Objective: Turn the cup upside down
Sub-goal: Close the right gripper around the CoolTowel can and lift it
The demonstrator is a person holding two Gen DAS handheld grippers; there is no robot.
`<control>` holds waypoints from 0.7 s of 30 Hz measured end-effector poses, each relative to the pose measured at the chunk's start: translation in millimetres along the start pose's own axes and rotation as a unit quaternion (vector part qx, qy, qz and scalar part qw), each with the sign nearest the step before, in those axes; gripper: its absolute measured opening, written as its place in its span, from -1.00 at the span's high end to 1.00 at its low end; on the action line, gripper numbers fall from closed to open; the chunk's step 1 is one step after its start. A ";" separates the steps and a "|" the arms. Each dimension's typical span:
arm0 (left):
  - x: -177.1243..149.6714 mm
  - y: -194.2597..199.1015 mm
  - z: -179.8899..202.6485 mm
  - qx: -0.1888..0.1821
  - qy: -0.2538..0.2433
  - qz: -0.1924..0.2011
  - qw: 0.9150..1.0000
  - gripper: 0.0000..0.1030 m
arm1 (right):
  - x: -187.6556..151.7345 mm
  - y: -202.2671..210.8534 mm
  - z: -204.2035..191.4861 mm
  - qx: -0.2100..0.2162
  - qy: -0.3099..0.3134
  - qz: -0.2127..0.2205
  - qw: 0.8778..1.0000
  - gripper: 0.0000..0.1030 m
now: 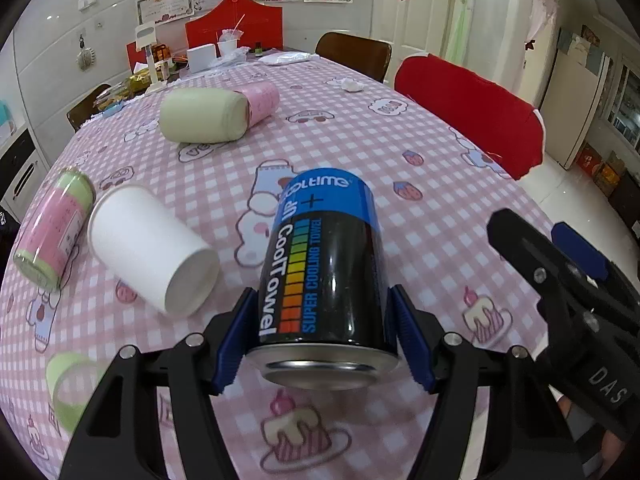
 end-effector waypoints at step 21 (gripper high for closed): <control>-19.3 5.2 -12.7 -0.050 0.024 -0.016 0.998 -0.40 | -0.3 4.4 -26.2 0.005 0.017 -0.003 1.000 -0.85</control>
Point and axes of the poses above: each gripper's, at about its wrist camera, not at the fingertips, and y roughly against the way its jaws point, z to its right, x to its top, the point moved 8 cm from there along -y, roughly the way its jaws point, and after that the axes turned 9 degrees about x, right-handed, at the moved point
